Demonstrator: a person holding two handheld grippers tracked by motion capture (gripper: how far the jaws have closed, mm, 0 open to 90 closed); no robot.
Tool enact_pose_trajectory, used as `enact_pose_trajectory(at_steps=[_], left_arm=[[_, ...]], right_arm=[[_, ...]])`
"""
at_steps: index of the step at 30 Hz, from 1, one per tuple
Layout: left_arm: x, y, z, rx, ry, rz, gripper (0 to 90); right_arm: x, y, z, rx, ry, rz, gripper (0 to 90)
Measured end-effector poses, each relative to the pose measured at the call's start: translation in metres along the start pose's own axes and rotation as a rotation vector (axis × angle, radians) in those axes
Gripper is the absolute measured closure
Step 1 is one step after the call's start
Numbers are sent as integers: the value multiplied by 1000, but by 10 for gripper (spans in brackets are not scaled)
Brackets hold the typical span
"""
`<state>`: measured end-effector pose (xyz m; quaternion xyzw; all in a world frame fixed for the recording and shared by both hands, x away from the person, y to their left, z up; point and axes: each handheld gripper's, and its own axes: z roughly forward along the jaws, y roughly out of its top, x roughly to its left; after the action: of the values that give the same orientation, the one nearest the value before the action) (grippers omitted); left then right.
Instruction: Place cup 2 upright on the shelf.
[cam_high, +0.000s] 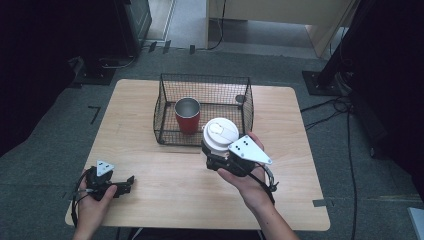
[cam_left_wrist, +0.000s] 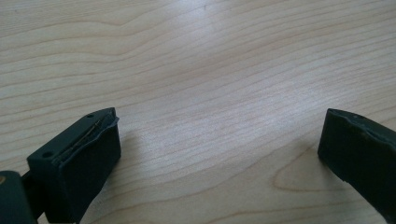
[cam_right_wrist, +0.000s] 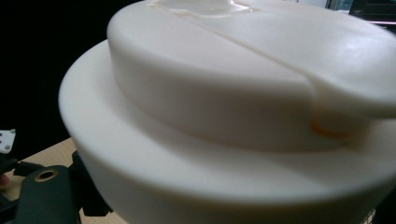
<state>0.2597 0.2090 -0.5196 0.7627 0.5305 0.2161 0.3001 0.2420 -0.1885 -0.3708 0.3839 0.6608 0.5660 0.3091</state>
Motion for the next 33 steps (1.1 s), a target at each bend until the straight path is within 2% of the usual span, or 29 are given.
enact_pose_trajectory(at_steps=[20,27,33], left_arm=[[0,0,0,0,0,-1,0],[0,0,0,-1,0,-1,0],[0,0,0,-1,0,-1,0]], right_arm=[[-25,21,17,-41,-92,0,161],[-32,28,24,-55,-111,-6,161],[-41,31,38,-53,-144,9,161]])
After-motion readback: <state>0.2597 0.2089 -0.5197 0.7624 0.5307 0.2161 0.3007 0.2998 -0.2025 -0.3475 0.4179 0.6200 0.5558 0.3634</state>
